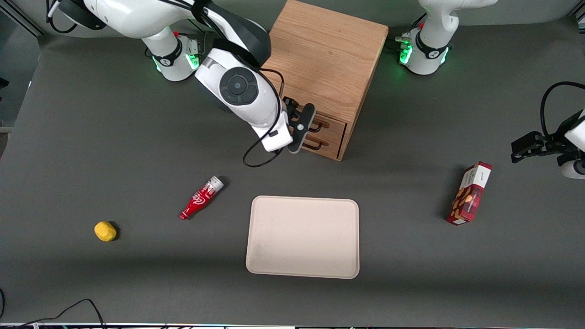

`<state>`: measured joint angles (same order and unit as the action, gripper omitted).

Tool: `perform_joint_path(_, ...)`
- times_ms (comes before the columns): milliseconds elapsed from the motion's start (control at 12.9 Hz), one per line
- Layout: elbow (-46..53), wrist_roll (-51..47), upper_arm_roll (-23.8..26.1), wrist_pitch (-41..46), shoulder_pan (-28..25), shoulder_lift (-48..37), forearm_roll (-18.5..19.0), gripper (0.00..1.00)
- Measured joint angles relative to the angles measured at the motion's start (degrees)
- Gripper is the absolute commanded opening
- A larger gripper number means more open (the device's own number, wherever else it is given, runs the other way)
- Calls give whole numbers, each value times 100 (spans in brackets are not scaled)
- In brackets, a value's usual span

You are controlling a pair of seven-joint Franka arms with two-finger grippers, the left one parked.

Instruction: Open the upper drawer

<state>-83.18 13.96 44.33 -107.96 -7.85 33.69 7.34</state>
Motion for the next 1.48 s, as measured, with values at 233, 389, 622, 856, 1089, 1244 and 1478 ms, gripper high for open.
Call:
perform_joint_path(233,0,99,-17,-79,-15,121,179,100)
perform_joint_path(389,3,226,-53,-123,-16,152,179,100)
perform_joint_path(622,9,439,-304,-163,-13,158,187,100)
perform_joint_path(856,115,668,-597,-219,-7,162,189,100)
perform_joint_path(1089,415,732,-843,-286,-31,162,189,100)
perform_joint_path(1244,505,758,-1014,-606,-65,162,189,100)
perform_joint_path(1478,513,1182,-1267,-987,-87,171,189,100)
